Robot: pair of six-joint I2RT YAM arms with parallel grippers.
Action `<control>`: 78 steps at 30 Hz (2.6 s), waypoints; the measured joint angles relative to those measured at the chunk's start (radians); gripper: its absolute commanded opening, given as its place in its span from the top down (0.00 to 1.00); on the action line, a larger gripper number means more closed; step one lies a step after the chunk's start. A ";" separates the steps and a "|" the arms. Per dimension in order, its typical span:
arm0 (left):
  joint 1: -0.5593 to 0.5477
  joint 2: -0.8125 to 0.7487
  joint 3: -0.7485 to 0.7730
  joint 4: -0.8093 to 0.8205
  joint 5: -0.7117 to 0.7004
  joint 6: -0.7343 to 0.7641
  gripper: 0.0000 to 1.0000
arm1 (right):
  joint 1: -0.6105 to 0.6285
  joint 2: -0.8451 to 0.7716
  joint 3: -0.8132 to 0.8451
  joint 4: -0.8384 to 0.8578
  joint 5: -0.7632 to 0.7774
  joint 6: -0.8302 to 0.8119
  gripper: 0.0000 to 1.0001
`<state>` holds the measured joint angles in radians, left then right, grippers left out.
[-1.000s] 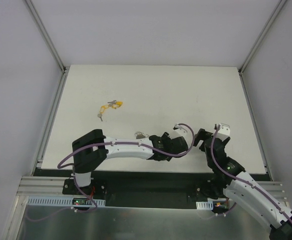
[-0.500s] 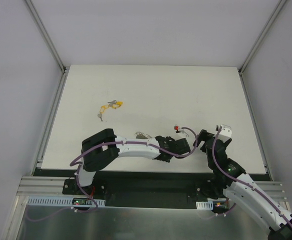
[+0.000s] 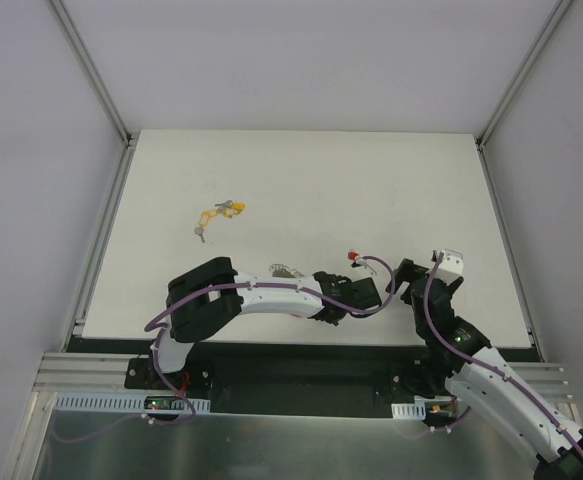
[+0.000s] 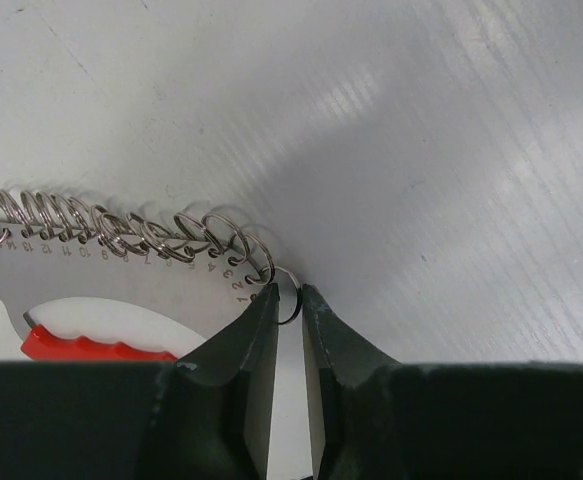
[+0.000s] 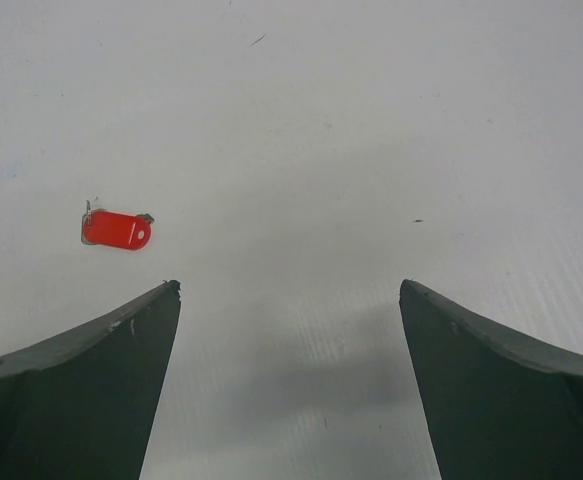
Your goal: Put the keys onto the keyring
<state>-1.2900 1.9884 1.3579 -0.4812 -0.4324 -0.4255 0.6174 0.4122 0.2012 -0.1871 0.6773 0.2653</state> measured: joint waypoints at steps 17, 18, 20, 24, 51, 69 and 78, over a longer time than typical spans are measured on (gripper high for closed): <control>0.044 -0.102 0.004 -0.095 0.079 0.027 1.00 | -0.003 0.055 -0.005 0.113 -0.205 -0.127 0.15; 0.063 -0.119 0.002 -0.099 0.106 0.027 1.00 | -0.003 0.063 -0.006 0.128 -0.227 -0.137 0.16; 0.111 -0.154 0.001 -0.118 0.173 0.026 1.00 | -0.003 0.076 -0.010 0.160 -0.278 -0.159 0.16; 0.174 -0.160 0.002 -0.187 0.251 0.025 1.00 | -0.003 0.095 -0.016 0.198 -0.348 -0.190 0.16; 0.166 -0.002 0.157 -0.389 0.312 0.032 0.60 | 0.021 0.145 -0.016 0.264 -0.467 -0.260 0.11; 0.289 -0.977 -0.420 -0.232 0.090 -0.089 0.14 | 0.417 0.566 0.334 0.065 -0.486 -0.497 0.25; 0.377 -1.308 -0.522 -0.234 0.075 -0.080 0.04 | 0.615 0.942 0.579 -0.076 -0.397 -0.685 0.51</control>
<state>-0.9127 0.6800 0.8360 -0.7155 -0.3576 -0.5060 1.2324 1.3540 0.7799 -0.2626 0.2806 -0.4194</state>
